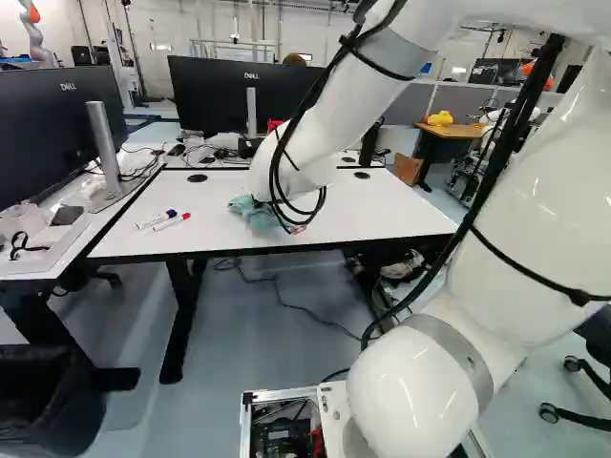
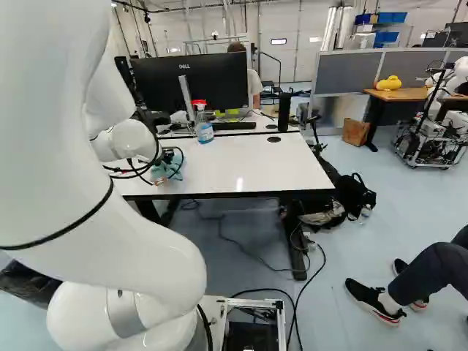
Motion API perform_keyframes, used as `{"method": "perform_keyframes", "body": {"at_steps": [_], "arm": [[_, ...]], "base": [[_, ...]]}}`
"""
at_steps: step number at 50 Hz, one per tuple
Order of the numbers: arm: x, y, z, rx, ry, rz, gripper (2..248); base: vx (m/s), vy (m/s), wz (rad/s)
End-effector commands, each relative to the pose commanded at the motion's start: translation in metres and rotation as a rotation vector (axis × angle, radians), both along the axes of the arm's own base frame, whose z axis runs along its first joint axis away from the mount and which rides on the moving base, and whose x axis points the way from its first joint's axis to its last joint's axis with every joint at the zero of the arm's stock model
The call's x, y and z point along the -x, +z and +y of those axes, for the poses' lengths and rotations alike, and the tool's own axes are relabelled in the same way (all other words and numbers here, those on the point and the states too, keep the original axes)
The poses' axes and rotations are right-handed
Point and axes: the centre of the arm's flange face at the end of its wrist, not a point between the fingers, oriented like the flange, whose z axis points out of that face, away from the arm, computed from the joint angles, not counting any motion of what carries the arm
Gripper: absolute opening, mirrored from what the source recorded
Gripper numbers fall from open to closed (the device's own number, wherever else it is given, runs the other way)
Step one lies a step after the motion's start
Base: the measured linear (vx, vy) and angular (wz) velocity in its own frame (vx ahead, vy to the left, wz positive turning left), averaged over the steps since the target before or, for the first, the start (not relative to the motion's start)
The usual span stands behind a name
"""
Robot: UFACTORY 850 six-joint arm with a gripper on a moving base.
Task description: Clean the table with the green towel
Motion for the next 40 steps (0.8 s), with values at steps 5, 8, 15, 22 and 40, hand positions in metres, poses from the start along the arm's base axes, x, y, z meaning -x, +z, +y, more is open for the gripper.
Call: {"method": "perform_keyframes", "body": {"at_steps": [5,8,15,22,40], "arm": [[-0.007,0.005,0.0,-0.005,-0.007,-0.011,48],[-0.012,0.009,0.0,-0.008,-0.012,-0.017,48],[-0.023,0.017,0.0,-0.014,-0.022,-0.033,48],[-0.035,0.025,0.002,-0.021,-0.028,-0.05,48],[-0.07,0.033,0.012,-0.029,-0.036,-0.068,48]], "base": [[0.0,0.0,0.0],[0.0,0.0,0.0],[0.0,0.0,0.0],[0.0,0.0,0.0],[0.0,0.0,0.0]]}}
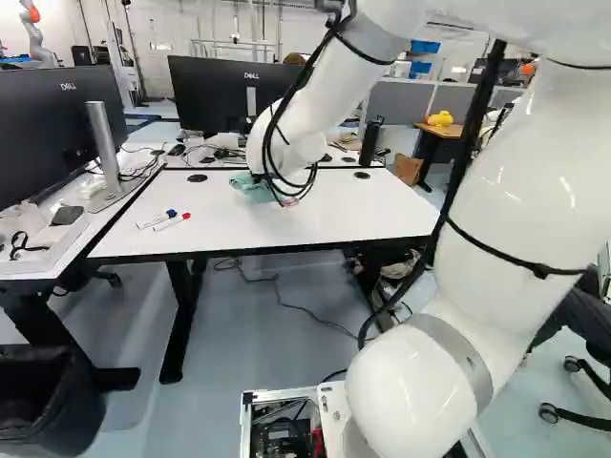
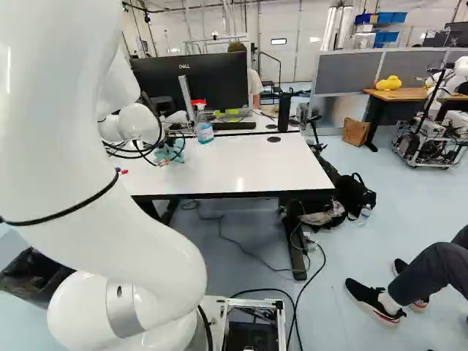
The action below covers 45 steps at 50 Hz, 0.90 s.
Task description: Clean the table with the green towel
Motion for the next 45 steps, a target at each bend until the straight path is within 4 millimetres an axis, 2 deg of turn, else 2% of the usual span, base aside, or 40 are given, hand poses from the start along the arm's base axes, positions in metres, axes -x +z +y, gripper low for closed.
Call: {"method": "perform_keyframes", "body": {"at_steps": [15,45], "arm": [[-0.029,-0.001,0.013,-0.002,0.003,-0.006,48],[-0.081,-0.004,0.054,-0.011,0.035,-0.025,48]], "base": [[0.0,0.0,0.0],[0.0,0.0,0.0]]}}
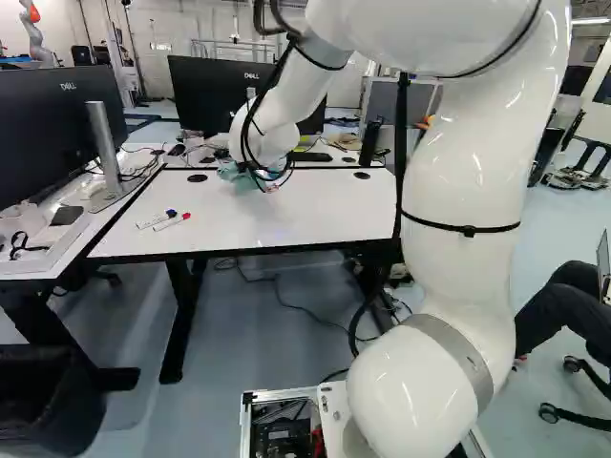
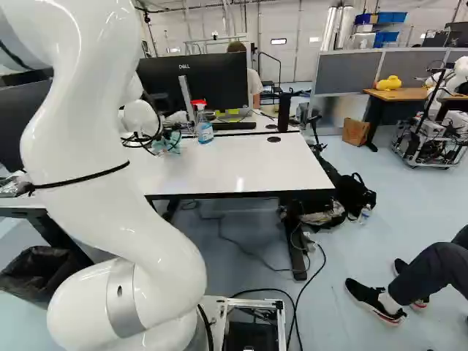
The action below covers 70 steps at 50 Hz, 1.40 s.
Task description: Clean the table with the green towel
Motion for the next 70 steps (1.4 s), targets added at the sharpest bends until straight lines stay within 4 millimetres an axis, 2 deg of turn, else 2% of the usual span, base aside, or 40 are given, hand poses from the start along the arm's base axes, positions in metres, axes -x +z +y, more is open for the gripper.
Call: {"method": "perform_keyframes", "body": {"at_steps": [17,26,59,70], "arm": [[-0.028,-0.016,0.027,0.002,0.021,0.005,48],[-0.036,-0.028,0.037,0.007,0.03,0.015,48],[-0.043,-0.069,0.041,0.033,0.032,0.071,48],[-0.042,-0.07,0.041,0.042,0.032,0.09,48]], "base": [[0.0,0.0,0.0],[0.0,0.0,0.0],[0.0,0.0,0.0],[0.0,0.0,0.0]]}}
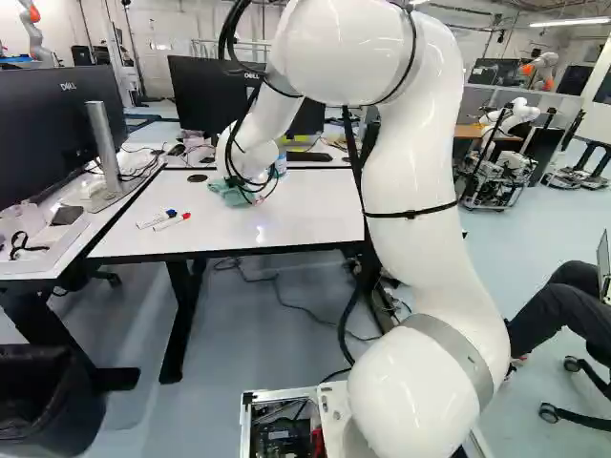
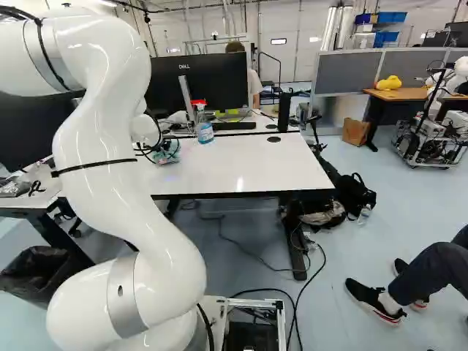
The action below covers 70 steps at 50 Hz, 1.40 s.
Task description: Clean the table with the green towel
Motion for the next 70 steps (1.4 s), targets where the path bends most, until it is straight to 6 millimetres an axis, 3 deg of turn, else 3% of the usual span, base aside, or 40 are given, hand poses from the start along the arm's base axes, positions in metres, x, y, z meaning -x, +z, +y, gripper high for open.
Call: {"method": "perform_keyframes", "body": {"at_steps": [37,70], "arm": [[0.004,-0.005,-0.004,0.033,-0.002,0.069,48],[-0.028,-0.006,-0.052,0.027,-0.092,0.063,48]], "base": [[0.0,0.0,0.0],[0.0,0.0,0.0]]}}
